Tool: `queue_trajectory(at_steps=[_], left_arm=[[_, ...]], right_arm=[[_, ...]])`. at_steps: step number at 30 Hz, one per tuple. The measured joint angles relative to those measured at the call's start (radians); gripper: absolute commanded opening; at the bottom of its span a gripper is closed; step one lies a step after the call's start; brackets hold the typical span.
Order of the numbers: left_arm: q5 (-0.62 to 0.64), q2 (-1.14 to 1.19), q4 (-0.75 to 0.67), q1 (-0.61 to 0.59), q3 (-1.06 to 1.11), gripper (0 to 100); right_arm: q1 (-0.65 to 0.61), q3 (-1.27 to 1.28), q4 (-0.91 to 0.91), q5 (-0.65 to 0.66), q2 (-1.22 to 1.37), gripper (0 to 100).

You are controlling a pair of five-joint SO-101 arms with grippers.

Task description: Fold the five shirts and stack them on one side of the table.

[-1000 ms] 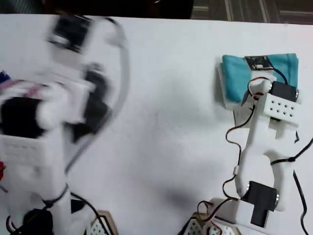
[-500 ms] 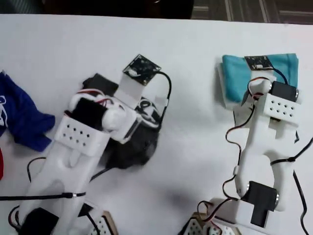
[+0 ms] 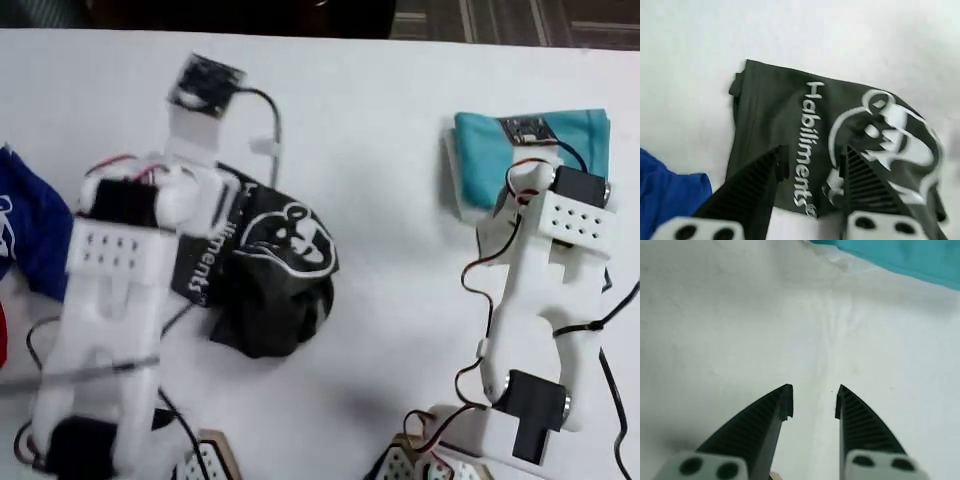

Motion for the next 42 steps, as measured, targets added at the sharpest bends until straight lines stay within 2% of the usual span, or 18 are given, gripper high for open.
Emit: queue_trajectory(at_steps=[5,11,15,18,20,24,28,32,35,42], left_arm=[[0.005,0.287,-0.112,-0.018,-0.037,19],[0.005,0.617,-0.157,-0.037,-0.18,19],[0.005,0.789,-0.144,-0.072,-0.282,16],[0.008,0.861,-0.071,-0.089,-0.344,2],[-0.002,0.887,-0.006,-0.092,-0.374,4],[-0.032,0.891,0.126,-0.097,-0.387,3],[-0.049,0.89,0.249,-0.141,-0.39,3],[-0.089,0.802,0.341,-0.224,-0.377,3],[-0.126,0.678,0.374,-0.313,-0.331,3],[-0.255,0.419,0.377,-0.466,-0.075,3]], right_arm=[[0.0,0.0,0.043,0.0,0.0,14.6],[-0.044,0.003,0.089,0.002,-0.008,14.6],[-0.14,0.069,0.098,0.008,-0.104,14.6],[-0.21,0.157,0.063,0.009,-0.213,14.6],[-0.261,0.226,0.025,0.009,-0.288,14.7],[-0.374,0.362,-0.068,0.003,-0.373,14.9],[-0.473,0.453,-0.18,-0.092,-0.379,15.2],[-0.583,0.471,-0.259,-0.163,-0.379,24.7],[-0.678,0.473,-0.284,-0.219,-0.362,31.3],[-0.884,0.473,-0.353,-0.247,-0.295,31.6]])
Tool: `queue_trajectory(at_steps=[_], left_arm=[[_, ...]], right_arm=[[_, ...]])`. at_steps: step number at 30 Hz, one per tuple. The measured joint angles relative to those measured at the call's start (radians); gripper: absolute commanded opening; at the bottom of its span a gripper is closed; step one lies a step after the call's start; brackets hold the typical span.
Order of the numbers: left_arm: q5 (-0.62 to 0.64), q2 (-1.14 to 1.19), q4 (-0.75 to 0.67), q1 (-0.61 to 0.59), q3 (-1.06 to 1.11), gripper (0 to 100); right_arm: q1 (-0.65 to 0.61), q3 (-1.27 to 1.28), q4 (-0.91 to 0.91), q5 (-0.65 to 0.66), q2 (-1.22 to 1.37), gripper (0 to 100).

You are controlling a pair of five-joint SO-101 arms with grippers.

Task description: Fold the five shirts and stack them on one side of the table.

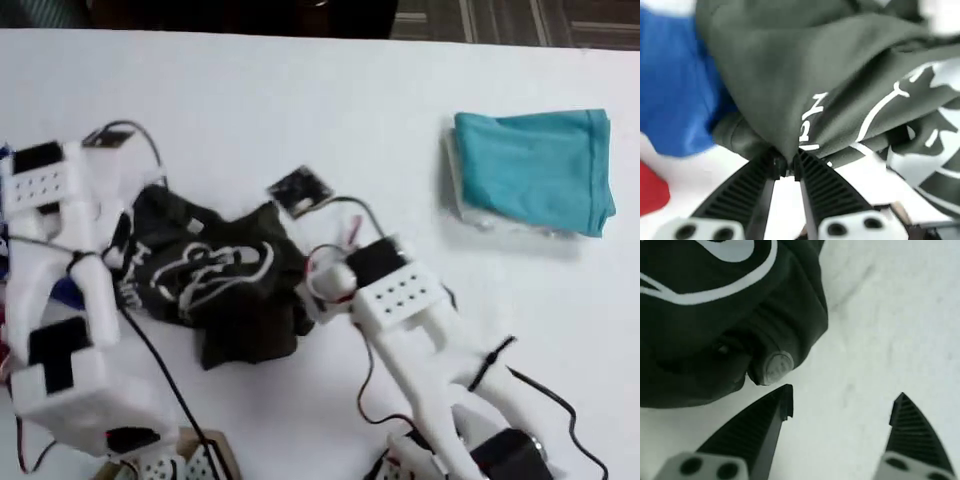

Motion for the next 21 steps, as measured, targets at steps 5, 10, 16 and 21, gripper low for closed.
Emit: queue_trajectory(at_steps=[5,10,16,21], left_arm=[[-0.06,-0.124,-0.066,-0.048,0.201,3],[-0.121,-0.261,-0.077,-0.107,0.293,7],[-0.173,-0.419,-0.106,-0.175,0.305,22],[-0.175,-0.462,-0.126,-0.187,0.305,22]], right_arm=[[-0.06,0.0,-0.078,-0.006,0.091,31.7],[-0.126,0.0,-0.114,-0.009,0.196,31.8],[-0.141,0.0,-0.161,-0.009,0.304,31.5],[-0.141,0.0,-0.209,-0.009,0.407,12.6]])
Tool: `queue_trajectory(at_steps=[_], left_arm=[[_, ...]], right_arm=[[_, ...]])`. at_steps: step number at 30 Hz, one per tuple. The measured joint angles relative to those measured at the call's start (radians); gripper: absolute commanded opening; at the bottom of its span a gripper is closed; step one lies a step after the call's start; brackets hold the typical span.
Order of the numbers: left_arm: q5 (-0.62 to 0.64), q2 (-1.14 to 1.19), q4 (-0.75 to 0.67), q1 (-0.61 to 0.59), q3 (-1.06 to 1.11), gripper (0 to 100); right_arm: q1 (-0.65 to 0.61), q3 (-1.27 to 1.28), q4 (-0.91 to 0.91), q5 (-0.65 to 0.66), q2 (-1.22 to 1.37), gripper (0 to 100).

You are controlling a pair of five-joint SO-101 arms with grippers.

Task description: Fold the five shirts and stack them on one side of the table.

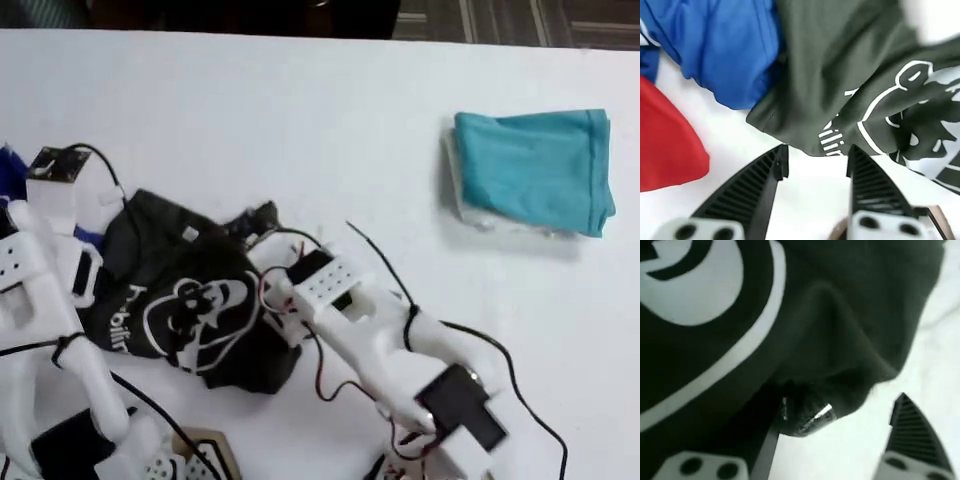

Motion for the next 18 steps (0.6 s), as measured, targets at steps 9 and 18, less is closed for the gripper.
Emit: queue_trajectory(at_steps=[9,18], left_arm=[[0.123,0.0,-0.161,0.003,0.005,22],[0.296,0.0,-0.269,0.163,0.005,22]], right_arm=[[0.068,-0.064,0.003,0.002,0.089,1.9],[0.367,-0.215,0.089,0.276,0.057,1.9]])
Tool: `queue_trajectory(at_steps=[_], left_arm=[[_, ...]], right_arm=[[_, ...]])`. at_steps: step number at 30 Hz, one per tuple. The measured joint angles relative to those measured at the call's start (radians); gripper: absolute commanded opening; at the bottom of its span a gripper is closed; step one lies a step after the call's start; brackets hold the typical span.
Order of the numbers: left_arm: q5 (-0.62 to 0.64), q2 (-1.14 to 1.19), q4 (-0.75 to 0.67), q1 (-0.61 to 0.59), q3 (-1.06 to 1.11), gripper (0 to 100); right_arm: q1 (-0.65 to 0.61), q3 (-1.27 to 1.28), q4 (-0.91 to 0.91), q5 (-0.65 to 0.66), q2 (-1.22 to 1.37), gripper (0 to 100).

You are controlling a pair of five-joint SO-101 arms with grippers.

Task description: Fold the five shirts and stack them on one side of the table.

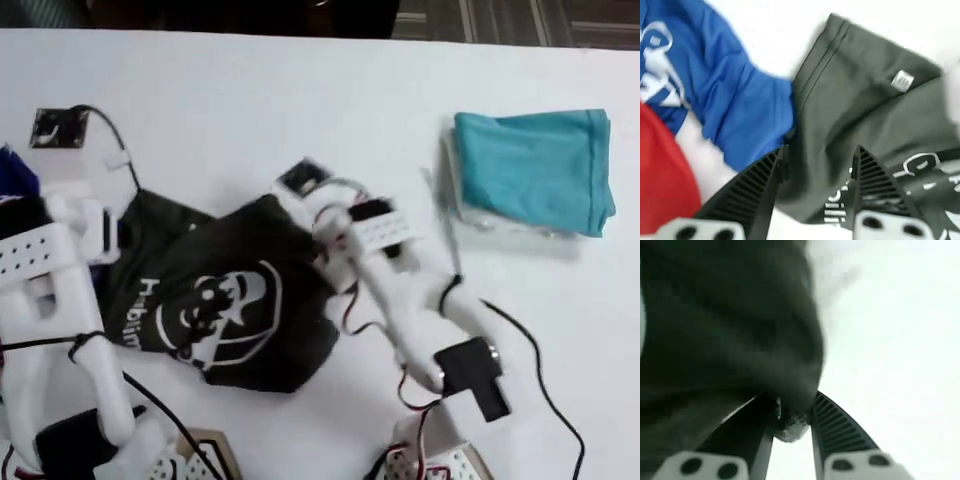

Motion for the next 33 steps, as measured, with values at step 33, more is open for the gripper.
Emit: queue_trajectory(at_steps=[33], left_arm=[[0.127,1.26,0.459,0.33,-1.387,22]], right_arm=[[0.305,-0.775,0.617,0.063,-0.031,20.6]])
